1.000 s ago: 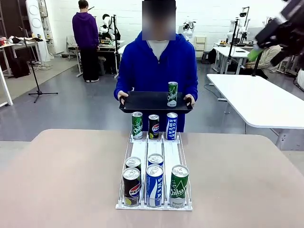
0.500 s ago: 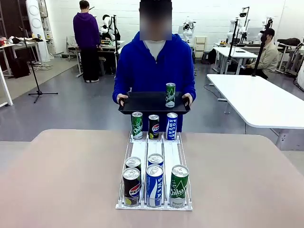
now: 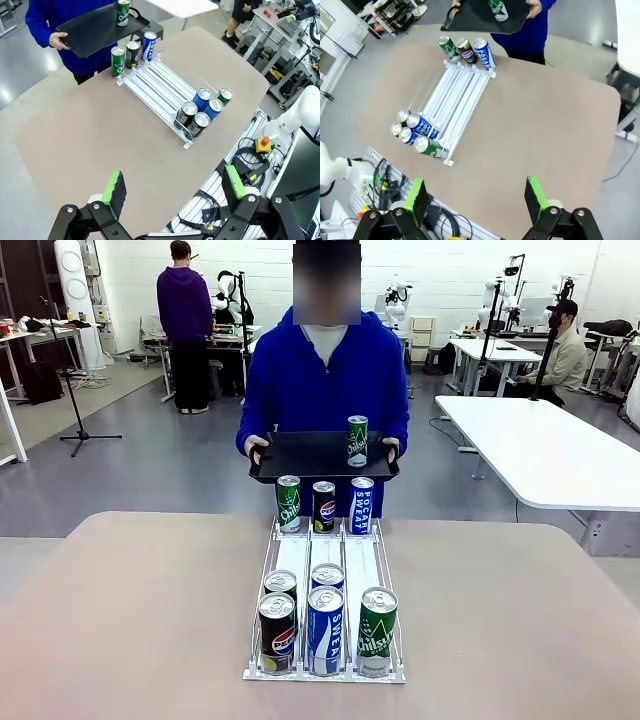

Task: Retrieve and hand over the desired beverage to the person.
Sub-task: Place the picked can on the Handle tray extended by the person, then pick up another can of the same type that the person held from the Automatic Can Dispenser.

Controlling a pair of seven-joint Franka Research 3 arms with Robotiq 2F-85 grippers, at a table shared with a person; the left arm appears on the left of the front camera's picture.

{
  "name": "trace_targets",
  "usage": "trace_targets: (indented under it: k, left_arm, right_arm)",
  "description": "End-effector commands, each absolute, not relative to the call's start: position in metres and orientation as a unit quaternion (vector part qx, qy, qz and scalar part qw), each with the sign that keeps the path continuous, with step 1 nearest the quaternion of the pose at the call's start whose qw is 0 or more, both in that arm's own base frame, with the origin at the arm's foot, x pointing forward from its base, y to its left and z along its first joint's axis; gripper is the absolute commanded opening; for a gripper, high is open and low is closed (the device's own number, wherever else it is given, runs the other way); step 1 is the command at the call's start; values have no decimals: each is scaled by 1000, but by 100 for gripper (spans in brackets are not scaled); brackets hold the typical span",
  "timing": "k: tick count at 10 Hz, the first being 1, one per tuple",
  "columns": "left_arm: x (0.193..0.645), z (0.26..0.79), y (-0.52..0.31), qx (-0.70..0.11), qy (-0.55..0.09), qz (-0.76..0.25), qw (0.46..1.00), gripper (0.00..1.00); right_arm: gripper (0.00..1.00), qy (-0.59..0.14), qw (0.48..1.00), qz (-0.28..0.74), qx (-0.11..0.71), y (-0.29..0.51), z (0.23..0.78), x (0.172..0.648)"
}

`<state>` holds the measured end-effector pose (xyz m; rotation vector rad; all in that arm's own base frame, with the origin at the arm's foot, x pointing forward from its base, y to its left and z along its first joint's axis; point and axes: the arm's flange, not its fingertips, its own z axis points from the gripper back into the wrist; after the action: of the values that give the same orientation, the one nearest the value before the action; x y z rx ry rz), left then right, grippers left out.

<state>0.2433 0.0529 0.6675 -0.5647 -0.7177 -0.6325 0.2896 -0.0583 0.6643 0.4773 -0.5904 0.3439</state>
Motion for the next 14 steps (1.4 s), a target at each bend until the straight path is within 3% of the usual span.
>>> trace_targets:
  k: [1,14]
  left_arm:
    - [243,667,54,-272,-343,-309,844,100]
    - [243,667,54,-272,-343,-309,844,100]
  right_arm:
    - [100,-286,915,166,233,-60,663,290]
    - [100,-286,915,166,233,-60,663,290]
